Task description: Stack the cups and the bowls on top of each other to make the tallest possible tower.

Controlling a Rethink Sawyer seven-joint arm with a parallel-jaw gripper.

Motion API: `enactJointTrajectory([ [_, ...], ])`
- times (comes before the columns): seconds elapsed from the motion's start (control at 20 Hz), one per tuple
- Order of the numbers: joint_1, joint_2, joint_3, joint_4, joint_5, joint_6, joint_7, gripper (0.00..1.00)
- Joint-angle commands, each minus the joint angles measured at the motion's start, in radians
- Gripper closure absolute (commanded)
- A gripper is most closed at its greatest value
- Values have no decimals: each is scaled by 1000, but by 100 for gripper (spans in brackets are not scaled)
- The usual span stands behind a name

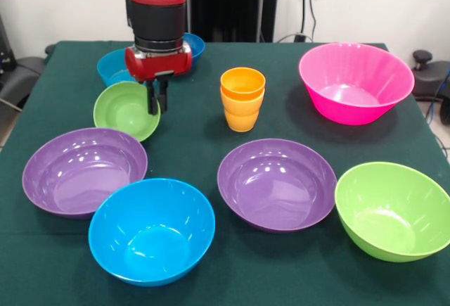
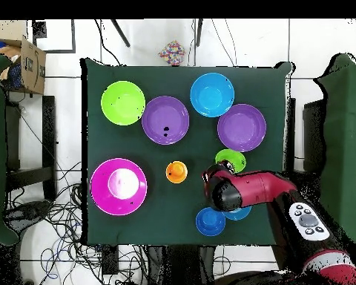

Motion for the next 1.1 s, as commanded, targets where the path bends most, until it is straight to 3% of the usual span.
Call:
enactJointTrajectory([
  [0.05, 16, 5, 86, -59, -16, 39, -5, 100],
  [0.7, 4, -14, 107, -45, -7, 55, -16, 100],
  [1.1, -8, -77, 118, 3, 10, 79, -20, 100],
])
